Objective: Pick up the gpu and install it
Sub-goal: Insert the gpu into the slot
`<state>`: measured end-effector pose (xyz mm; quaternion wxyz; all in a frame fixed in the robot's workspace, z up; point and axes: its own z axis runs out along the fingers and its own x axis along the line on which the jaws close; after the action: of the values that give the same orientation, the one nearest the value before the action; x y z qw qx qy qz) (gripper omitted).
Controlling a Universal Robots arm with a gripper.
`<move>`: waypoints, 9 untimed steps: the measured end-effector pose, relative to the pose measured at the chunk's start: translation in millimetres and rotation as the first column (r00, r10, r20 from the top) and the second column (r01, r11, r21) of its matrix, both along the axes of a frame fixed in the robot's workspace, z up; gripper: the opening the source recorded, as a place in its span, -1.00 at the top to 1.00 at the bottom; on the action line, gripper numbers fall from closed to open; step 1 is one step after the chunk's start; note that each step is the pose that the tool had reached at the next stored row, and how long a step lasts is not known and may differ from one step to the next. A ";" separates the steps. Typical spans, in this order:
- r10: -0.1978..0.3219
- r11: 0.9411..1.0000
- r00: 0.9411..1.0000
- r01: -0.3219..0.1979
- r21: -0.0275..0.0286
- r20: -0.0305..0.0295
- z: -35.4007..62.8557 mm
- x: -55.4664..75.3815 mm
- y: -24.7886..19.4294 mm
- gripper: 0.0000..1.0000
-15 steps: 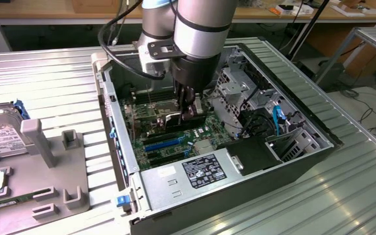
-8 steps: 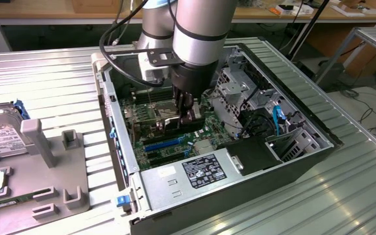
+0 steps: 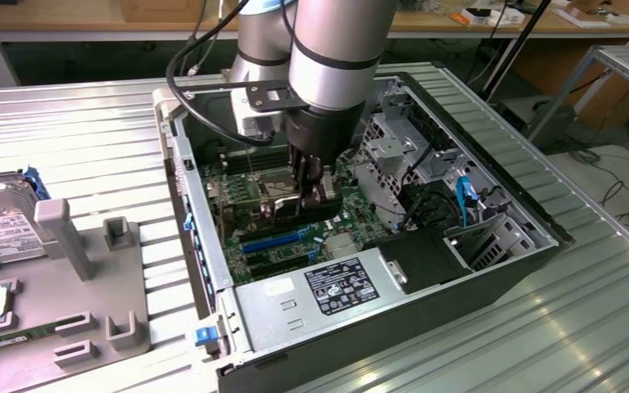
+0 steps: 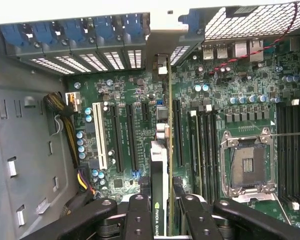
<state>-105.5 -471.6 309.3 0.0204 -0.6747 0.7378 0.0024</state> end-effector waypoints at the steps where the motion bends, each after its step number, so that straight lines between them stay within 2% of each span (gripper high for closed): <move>1: 0.000 1.000 1.000 0.000 -0.003 0.000 -2.9 -0.6 0.1 0.47; 3: -0.001 1.000 1.000 0.001 -0.007 0.000 -7.2 -2.1 0.2 0.47; 7: -0.002 1.000 1.000 0.002 -0.008 0.000 -14.5 -2.6 0.2 0.47; 9: -0.007 1.000 1.000 0.007 -0.008 -0.003 -20.4 -2.7 0.2 0.47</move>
<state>-108.2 -471.4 288.9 0.0164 -0.6722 0.7401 0.0003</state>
